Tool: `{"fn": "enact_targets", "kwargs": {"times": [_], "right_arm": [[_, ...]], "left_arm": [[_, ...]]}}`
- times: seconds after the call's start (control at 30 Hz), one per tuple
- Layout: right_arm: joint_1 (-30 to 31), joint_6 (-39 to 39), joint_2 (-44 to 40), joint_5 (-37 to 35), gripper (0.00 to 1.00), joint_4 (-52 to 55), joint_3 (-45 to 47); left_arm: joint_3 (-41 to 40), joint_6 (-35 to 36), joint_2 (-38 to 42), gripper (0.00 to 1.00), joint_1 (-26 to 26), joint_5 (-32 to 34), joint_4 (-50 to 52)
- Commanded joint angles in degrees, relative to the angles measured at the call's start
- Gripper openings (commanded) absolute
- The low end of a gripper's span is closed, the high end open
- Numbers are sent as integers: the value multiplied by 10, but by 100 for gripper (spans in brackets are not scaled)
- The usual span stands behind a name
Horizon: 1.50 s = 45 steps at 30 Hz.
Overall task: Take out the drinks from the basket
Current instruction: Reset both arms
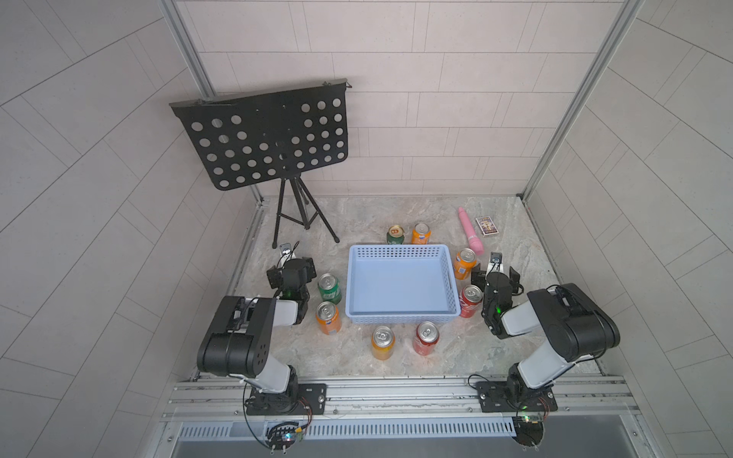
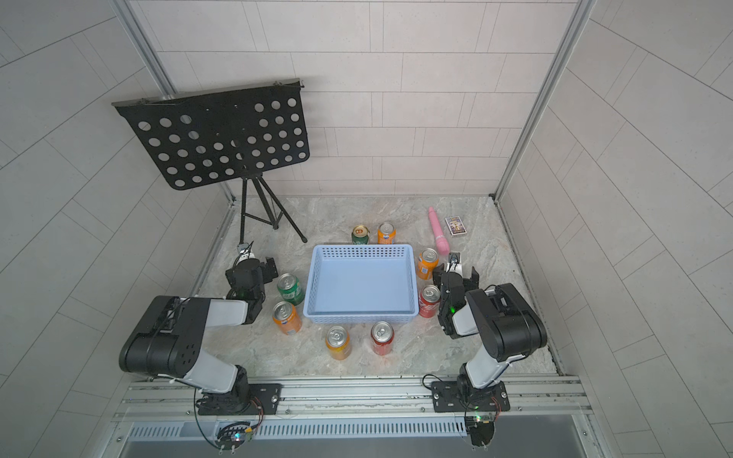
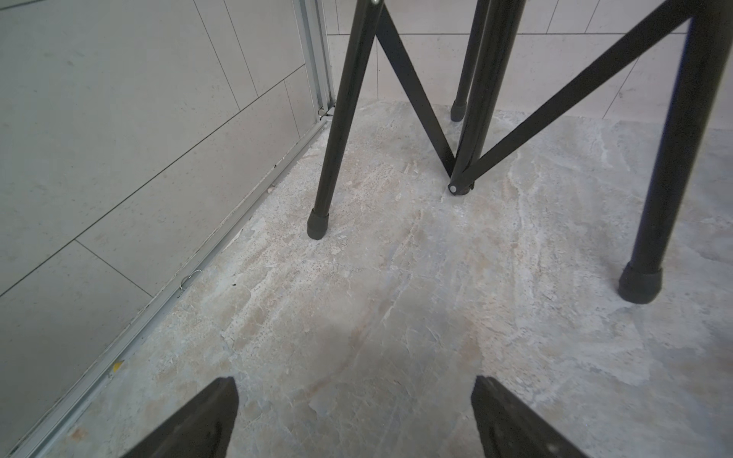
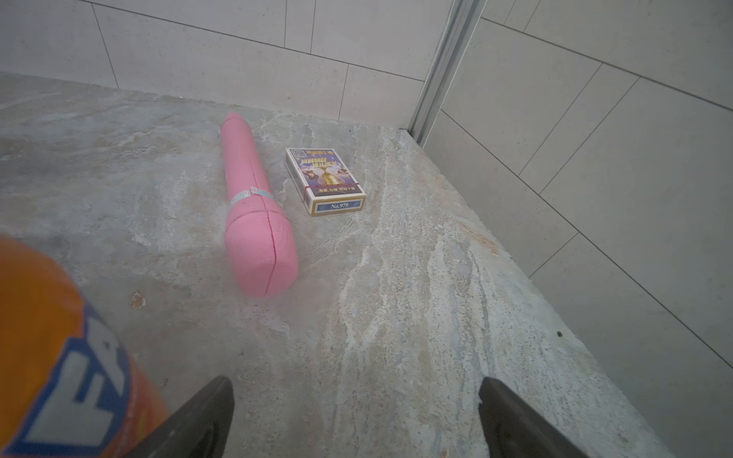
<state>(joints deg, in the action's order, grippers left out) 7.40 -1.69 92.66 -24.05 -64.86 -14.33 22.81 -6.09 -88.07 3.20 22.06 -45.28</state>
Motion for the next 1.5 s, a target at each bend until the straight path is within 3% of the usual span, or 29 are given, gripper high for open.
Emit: {"fn": "enact_targets", "kwargs": {"times": [0.0, 0.43, 1.47], "right_arm": [[-24, -16, -19, 35, 100, -7, -19], [-31, -29, -23, 23, 100, 75, -58], [-31, -29, -23, 23, 100, 74, -56]], "left_arm": [[10, 8, 8, 100, 2, 2, 10], [14, 12, 7, 100, 6, 8, 12], [14, 12, 6, 100, 7, 8, 13]]}}
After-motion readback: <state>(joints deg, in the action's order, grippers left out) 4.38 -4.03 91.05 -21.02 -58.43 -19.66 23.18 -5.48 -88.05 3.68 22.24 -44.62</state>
